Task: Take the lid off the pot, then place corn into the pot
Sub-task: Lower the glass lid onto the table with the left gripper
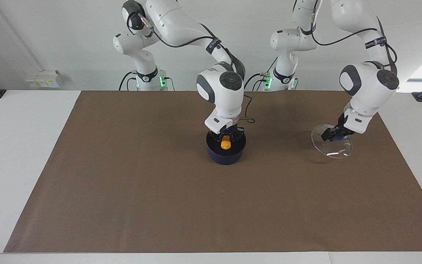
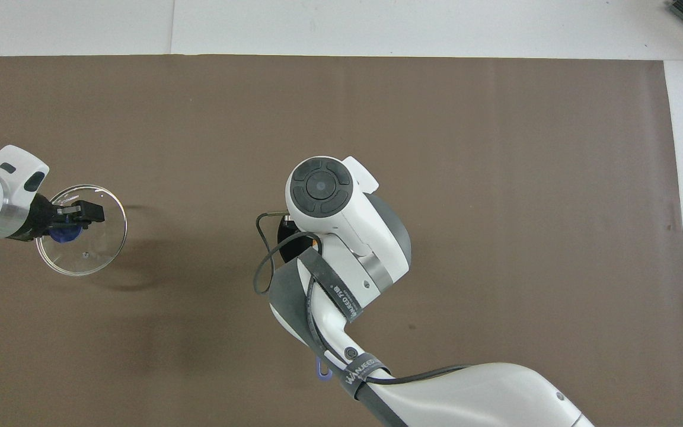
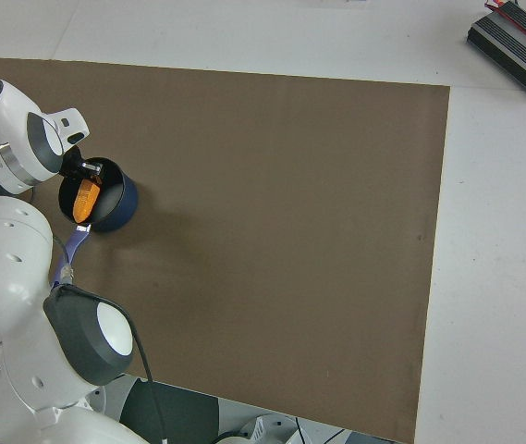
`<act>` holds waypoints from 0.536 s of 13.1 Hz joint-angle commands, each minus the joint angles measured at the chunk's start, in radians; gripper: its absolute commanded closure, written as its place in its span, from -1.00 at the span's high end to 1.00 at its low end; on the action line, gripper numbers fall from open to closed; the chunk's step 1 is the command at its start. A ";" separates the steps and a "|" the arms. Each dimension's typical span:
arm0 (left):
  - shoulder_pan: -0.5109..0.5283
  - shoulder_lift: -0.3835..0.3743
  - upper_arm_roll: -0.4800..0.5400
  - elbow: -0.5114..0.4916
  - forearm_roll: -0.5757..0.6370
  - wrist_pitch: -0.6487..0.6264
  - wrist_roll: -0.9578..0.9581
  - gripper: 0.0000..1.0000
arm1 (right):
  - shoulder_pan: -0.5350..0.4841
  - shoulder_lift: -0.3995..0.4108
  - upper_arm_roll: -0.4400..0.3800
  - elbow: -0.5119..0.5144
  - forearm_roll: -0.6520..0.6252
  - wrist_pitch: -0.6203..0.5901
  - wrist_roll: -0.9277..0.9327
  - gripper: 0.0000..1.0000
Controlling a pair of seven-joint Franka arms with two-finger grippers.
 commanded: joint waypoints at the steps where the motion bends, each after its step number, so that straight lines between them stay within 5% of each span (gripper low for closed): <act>1: 0.032 0.006 -0.009 -0.072 0.006 0.113 0.041 -1.00 | -0.010 -0.004 0.009 -0.037 0.010 0.048 -0.017 -1.00; 6: 0.032 0.041 -0.009 -0.091 0.006 0.160 0.047 -1.00 | -0.030 0.013 0.009 -0.004 0.032 0.062 -0.017 -1.00; 7: 0.032 0.043 -0.009 -0.088 0.006 0.158 0.056 0.83 | -0.029 0.014 0.009 -0.004 0.074 0.079 -0.017 -1.00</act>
